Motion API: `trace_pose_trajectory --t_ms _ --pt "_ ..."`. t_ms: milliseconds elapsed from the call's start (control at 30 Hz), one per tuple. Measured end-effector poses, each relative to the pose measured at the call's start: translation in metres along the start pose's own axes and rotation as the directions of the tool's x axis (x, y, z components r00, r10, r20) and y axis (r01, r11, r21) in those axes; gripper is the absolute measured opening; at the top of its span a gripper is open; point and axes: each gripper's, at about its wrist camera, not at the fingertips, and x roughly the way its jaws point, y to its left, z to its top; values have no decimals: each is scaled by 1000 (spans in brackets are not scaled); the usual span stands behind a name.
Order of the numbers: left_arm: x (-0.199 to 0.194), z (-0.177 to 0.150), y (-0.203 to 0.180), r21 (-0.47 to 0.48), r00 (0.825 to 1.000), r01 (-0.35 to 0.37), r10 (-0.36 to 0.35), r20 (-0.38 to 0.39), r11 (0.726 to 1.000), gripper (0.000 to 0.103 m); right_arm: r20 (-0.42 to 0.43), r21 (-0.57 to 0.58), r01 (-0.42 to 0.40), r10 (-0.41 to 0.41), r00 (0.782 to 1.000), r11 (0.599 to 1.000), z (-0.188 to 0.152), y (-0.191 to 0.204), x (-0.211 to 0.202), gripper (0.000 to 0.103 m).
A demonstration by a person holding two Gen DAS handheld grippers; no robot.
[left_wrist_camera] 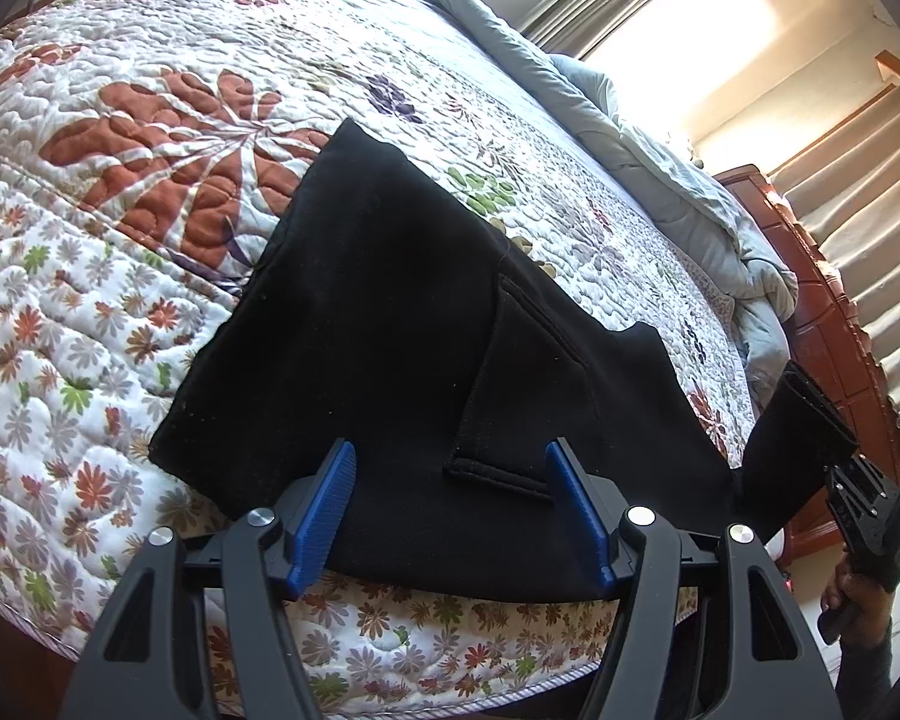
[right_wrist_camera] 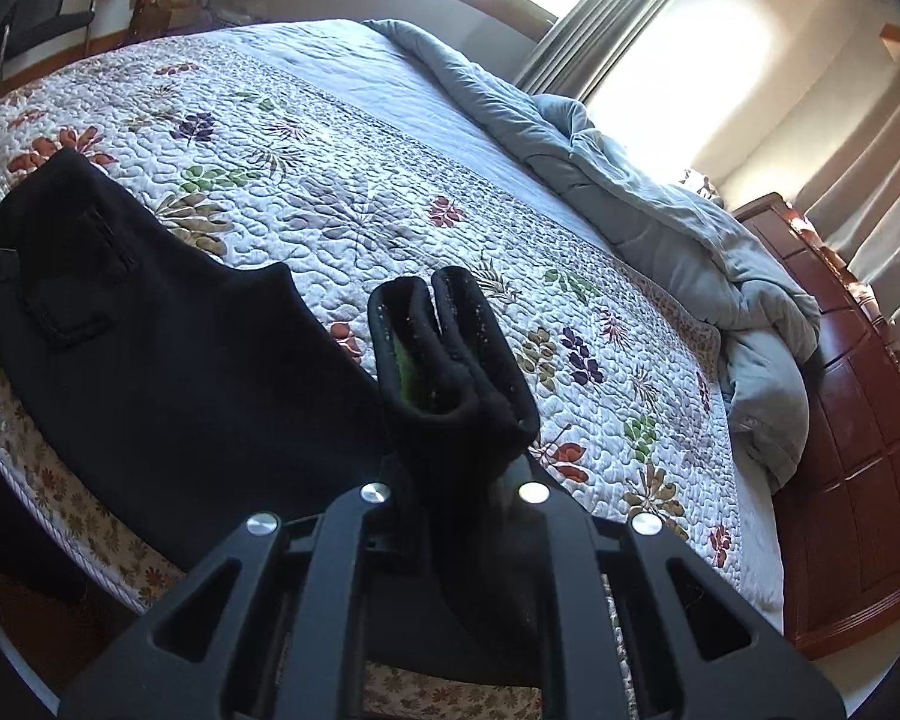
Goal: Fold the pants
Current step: 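Carry the held leg end with the right gripper toward the left gripper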
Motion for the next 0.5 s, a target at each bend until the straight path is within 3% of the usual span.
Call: trace_pose_trajectory --t_ms 500 --pt "-3 0 1 -6 1000 12 -12 3 1000 66 -21 -81 20 -22 1000 997 0 22 11 10"
